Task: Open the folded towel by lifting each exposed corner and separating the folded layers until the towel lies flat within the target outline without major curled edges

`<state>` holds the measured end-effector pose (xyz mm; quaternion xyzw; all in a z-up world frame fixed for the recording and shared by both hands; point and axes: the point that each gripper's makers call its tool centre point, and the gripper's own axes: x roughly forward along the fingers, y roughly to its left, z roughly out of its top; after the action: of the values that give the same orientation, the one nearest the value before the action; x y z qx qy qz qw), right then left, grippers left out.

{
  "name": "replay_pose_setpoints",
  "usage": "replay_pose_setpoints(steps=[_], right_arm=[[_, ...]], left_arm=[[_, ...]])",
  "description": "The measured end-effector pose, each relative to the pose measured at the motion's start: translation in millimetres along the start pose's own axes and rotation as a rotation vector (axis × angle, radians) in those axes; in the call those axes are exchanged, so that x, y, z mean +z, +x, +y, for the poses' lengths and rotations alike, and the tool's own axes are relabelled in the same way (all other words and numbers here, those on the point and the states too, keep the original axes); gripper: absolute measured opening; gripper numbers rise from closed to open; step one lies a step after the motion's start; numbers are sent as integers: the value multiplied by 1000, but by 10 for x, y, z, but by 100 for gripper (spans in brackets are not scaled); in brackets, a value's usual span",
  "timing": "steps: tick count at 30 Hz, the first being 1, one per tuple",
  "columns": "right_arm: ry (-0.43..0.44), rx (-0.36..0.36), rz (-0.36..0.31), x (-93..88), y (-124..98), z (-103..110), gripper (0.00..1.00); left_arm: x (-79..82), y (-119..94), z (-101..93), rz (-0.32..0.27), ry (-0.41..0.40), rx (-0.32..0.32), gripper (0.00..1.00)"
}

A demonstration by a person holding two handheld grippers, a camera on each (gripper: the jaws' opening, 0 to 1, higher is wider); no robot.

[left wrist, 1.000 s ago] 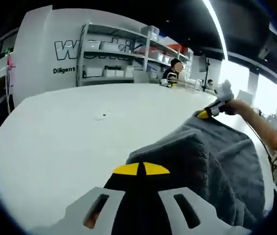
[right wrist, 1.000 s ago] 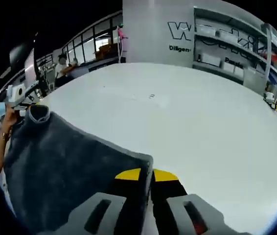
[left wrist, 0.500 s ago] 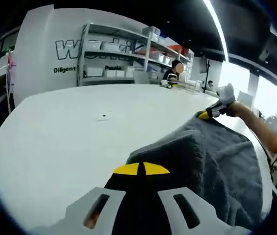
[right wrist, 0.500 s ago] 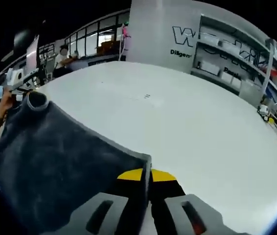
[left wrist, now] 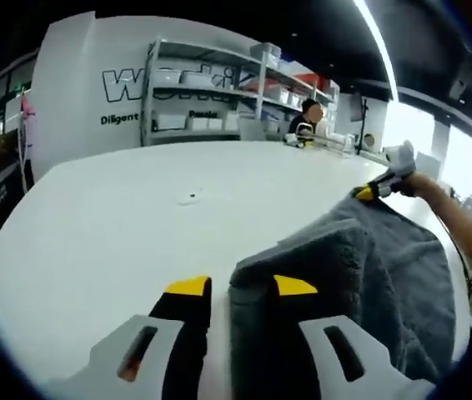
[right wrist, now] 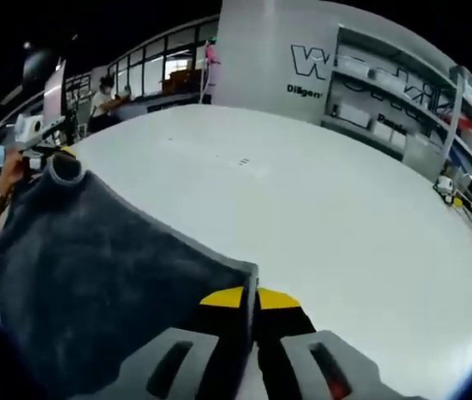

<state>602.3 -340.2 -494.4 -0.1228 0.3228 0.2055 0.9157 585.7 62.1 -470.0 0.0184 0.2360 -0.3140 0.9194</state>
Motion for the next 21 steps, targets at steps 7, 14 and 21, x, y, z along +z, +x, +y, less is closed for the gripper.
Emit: replay_pose_setpoints(steps=[7, 14, 21], right_arm=[[10, 6, -1, -45, 2, 12, 0], [14, 6, -6, -54, -10, 16, 0], [18, 4, -11, -67, -35, 15, 0]], left_arm=[[-84, 95, -24, 3, -49, -51, 15], [-106, 86, -162, -7, -47, -95, 0], [-26, 35, -218, -39, -68, -142, 0]])
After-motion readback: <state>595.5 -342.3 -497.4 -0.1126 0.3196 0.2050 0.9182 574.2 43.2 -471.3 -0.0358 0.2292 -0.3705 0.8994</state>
